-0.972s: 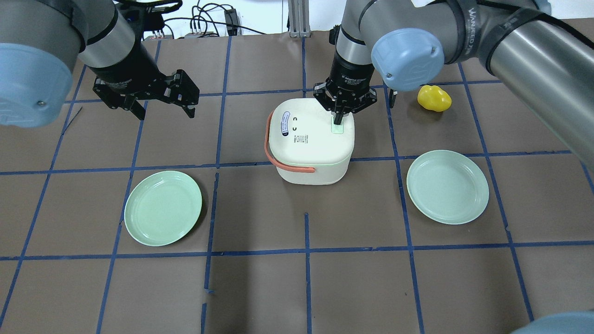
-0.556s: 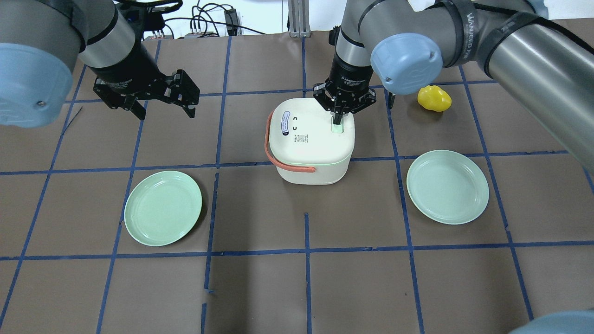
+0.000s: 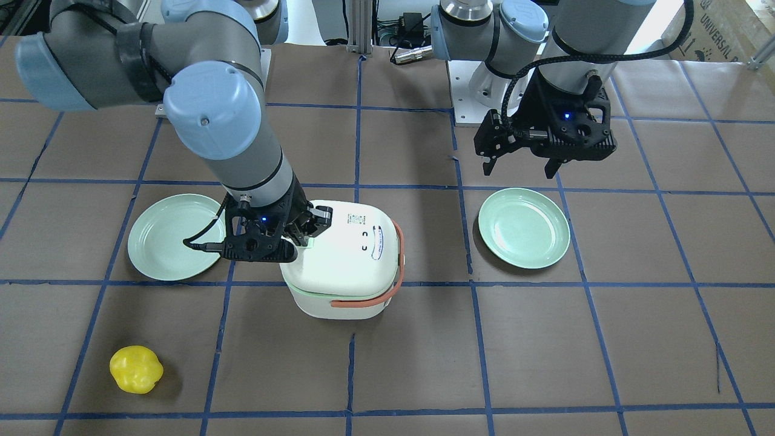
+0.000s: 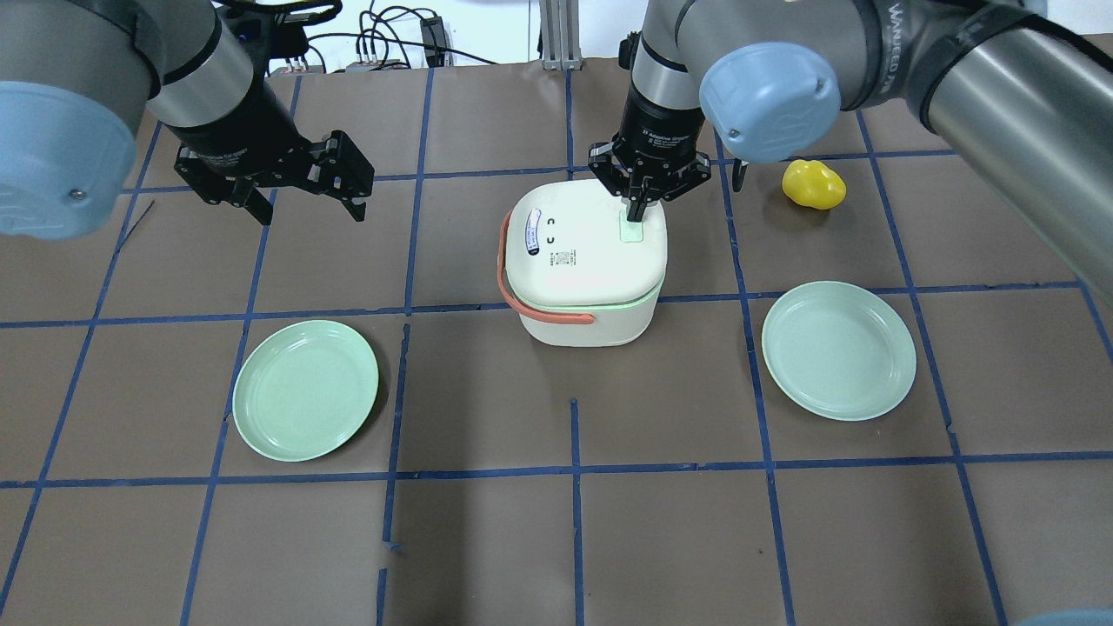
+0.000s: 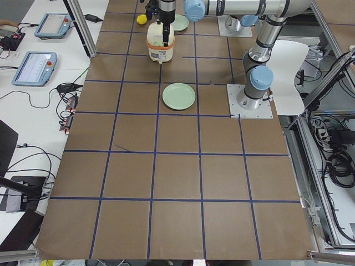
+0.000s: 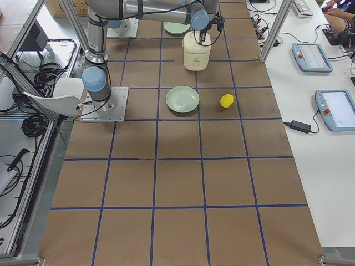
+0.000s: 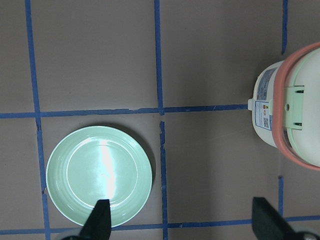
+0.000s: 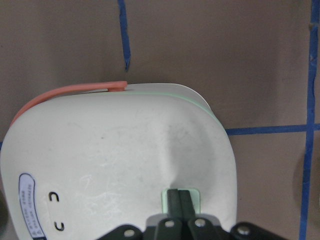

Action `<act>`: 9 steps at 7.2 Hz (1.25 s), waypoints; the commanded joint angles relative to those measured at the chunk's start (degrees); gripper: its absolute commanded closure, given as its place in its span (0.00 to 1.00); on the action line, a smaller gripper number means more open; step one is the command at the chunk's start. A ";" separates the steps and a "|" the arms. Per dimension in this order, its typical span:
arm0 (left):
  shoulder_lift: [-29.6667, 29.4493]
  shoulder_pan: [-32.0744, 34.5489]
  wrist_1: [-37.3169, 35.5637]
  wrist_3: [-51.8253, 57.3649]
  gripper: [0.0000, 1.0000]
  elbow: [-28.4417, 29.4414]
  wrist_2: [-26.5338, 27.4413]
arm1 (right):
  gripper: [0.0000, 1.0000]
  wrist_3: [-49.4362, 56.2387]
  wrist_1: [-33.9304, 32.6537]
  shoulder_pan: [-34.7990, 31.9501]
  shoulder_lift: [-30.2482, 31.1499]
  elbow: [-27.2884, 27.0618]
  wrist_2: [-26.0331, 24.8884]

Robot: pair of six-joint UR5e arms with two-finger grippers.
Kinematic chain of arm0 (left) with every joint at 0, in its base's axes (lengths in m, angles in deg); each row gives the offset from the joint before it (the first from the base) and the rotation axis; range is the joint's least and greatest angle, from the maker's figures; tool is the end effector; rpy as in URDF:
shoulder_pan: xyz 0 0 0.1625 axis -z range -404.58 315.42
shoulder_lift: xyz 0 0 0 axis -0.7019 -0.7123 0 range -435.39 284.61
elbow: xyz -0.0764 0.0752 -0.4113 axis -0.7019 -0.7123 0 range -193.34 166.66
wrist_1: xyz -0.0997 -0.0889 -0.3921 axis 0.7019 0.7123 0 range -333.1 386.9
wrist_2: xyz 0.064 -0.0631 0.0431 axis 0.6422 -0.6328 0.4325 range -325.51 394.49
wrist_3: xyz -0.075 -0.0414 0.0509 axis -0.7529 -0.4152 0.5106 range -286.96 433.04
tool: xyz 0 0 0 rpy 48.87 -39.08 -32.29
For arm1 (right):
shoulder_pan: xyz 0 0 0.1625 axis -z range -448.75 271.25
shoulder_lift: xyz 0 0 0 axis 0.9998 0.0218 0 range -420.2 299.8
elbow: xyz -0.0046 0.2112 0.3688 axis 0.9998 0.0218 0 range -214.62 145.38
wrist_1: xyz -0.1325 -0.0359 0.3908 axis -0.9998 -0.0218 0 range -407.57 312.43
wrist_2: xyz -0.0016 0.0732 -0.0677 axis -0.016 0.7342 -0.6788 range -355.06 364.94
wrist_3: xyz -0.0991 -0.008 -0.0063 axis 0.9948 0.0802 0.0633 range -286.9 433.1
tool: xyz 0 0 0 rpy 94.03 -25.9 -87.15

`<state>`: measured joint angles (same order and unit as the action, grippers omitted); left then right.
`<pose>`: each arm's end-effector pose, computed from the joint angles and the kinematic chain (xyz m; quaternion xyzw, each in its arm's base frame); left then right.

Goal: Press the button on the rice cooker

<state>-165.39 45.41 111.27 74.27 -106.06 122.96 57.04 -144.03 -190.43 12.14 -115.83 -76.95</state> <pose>-0.1360 -0.4964 0.4746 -0.0109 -0.9995 0.0255 0.0131 0.2681 -0.5695 0.4043 0.0396 0.9965 0.0373 0.0635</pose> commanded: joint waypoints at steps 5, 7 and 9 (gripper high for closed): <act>0.00 0.01 0.00 0.00 0.00 0.00 -0.05 | 0.00 16.49 14.53 8.24 7.27 9.09 -11.80; 0.00 0.01 0.00 0.00 0.00 0.00 0.04 | 0.00 17.91 12.36 9.65 12.10 0.56 -11.54; 0.00 0.01 0.00 0.00 0.00 0.00 -0.05 | 0.00 18.08 9.89 10.01 14.05 -3.16 -11.54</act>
<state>-165.39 45.40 111.27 74.27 -106.05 122.98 74.88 -133.20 -180.76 25.00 -116.71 -88.51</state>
